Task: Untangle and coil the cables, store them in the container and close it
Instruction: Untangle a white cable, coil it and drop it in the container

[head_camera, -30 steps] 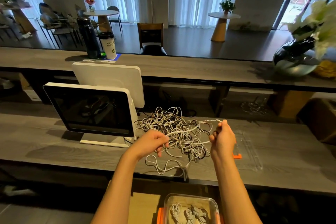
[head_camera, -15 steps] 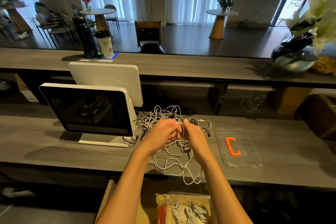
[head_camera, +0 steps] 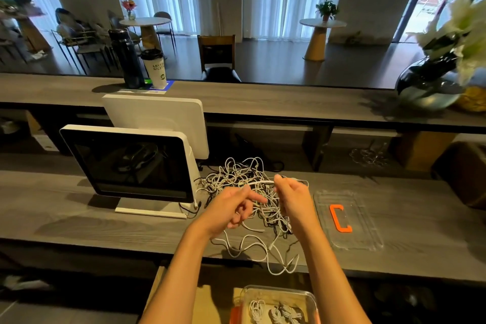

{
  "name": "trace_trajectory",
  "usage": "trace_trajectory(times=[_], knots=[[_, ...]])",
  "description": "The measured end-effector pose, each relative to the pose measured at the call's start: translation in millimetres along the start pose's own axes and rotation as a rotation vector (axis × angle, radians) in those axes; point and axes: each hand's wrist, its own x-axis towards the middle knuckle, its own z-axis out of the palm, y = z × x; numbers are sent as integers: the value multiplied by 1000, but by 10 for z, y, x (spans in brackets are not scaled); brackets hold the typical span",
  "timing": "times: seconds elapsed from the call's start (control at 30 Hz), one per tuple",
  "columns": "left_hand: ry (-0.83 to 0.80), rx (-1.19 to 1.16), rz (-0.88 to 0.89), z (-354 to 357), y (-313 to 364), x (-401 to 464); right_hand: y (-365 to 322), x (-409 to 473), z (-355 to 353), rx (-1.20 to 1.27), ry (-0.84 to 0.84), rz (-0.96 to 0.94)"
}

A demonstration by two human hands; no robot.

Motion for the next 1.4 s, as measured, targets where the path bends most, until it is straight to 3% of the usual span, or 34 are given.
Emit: trace_trajectory(times=[0.1, 0.2, 0.27, 0.37, 0.43, 0.53, 0.63, 0.7, 0.77, 0.97, 1.1, 1.23, 1.4], knots=[[117, -10, 67, -67, 55, 37, 56, -15, -5, -28, -86, 49], [358, -55, 58, -51, 92, 105, 45, -29, 3, -26, -180, 79], [435, -379, 89, -39, 113, 131, 19, -50, 1, -28, -249, 77], [407, -1043, 221, -69, 246, 100, -13, -88, -14, -34, -320, 86], [473, -1166, 265, -143, 332, 94, -26, -92, -42, -42, -353, 87], [673, -872, 231, -223, 355, 106, -55, -101, -96, -102, -441, 50], [876, -147, 219, -221, 273, 127, -107, -108, -104, -158, -526, -31], [843, 265, 172, -179, 239, 165, -153, -107, -79, -133, -553, -81], [685, 461, 104, -112, 250, 190, -199, -97, -32, -67, -521, -111], [80, 324, -139, 74, 237, 131, -162, -28, 79, -93, -173, -226], [-212, 276, -157, 74, 204, 92, -120, 9, 41, -100, -97, -194], [-209, 185, -135, 35, 169, 91, -104, 15, -15, -139, -82, -186], [175, -21, -111, -83, 171, 124, -39, 35, -151, -155, -99, -101]])
